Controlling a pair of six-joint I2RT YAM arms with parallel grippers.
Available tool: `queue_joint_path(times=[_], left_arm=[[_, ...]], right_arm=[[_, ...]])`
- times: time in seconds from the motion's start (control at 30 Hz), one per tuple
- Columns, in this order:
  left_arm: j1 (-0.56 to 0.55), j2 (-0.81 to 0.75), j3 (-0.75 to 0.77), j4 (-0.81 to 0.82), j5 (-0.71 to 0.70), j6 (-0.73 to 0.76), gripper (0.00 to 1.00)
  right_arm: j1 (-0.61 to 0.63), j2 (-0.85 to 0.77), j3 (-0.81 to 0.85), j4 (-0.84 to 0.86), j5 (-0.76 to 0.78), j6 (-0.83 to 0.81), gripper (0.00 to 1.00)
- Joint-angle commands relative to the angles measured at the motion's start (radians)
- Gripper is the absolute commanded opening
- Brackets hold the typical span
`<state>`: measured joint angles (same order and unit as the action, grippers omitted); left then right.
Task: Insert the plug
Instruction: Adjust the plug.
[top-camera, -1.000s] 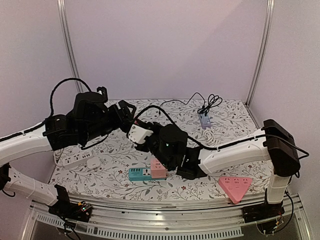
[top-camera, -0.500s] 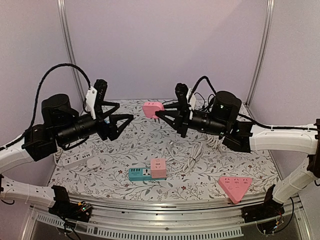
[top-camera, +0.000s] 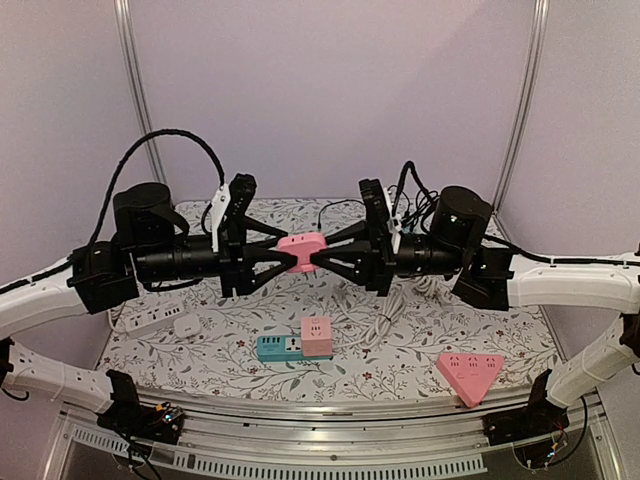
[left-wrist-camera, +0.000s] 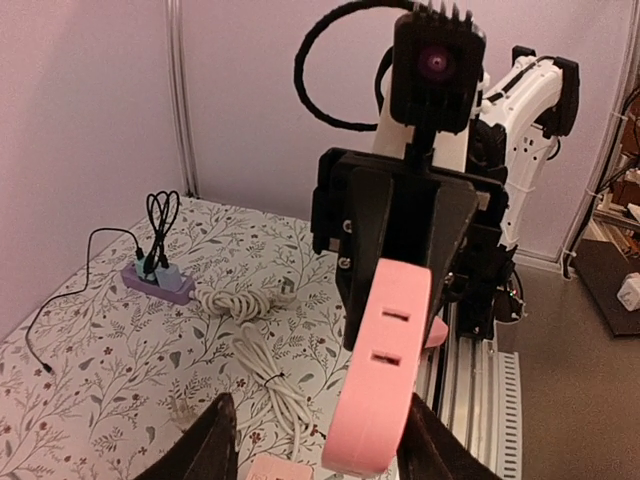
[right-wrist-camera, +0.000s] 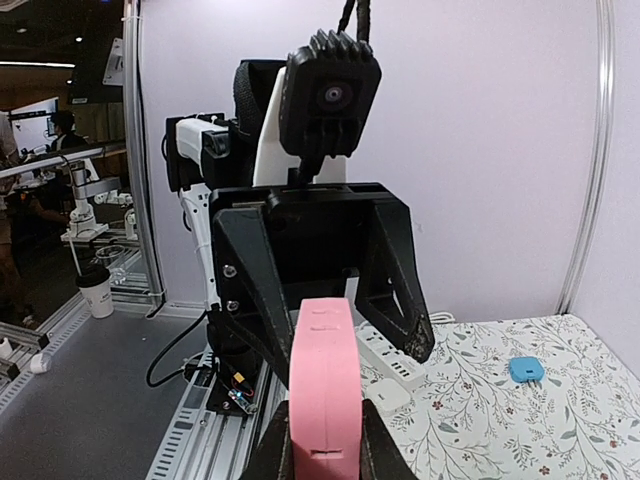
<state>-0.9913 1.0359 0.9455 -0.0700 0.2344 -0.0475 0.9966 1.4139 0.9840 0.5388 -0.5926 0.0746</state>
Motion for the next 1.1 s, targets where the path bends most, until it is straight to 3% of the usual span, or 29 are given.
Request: queue_joint_path(times=[0.0,0.13,0.37,0.47,0.5,0.53,0.67,0.73,0.87,1.0,1.07], left_arm=[[-0.019,-0.017,0.001,0.053,0.09,-0.034,0.5],[-0.024,0.018,0.025,0.031,0.09,-0.05,0.42],[-0.036,0.039,0.05,-0.011,0.114,-0.057,0.19],[-0.046,0.039,0.058,-0.025,0.112,-0.055,0.0],[-0.049,0.039,0.058,-0.032,0.102,-0.056,0.0],[-0.053,0.038,0.058,-0.042,0.091,-0.052,0.0],[-0.075,0.055,0.083,-0.144,0.075,0.019,0.0],[-0.089,0.073,0.102,-0.204,0.049,0.073,0.0],[-0.107,0.095,0.094,-0.234,0.013,0.115,0.0],[-0.14,0.1,0.084,-0.235,-0.016,0.113,0.0],[-0.159,0.107,0.085,-0.236,-0.039,0.111,0.0]], right_arm=[[0.0,-0.033,-0.006,0.018,-0.044,0.018,0.0],[0.003,-0.035,-0.004,0.026,-0.046,0.019,0.0],[0.005,-0.044,-0.011,0.03,-0.043,0.017,0.0],[0.006,-0.041,-0.014,0.028,-0.043,0.021,0.0],[0.005,-0.04,-0.018,0.025,-0.037,0.022,0.0],[0.005,-0.04,-0.022,0.016,-0.022,0.022,0.07],[0.006,-0.066,-0.031,-0.119,0.013,-0.033,0.61],[0.006,-0.088,-0.032,-0.206,0.013,-0.062,0.75],[0.014,-0.098,-0.02,-0.385,0.052,-0.151,0.75],[0.046,-0.105,-0.02,-0.492,0.059,-0.233,0.66],[0.05,-0.107,-0.015,-0.518,0.059,-0.253,0.56]])
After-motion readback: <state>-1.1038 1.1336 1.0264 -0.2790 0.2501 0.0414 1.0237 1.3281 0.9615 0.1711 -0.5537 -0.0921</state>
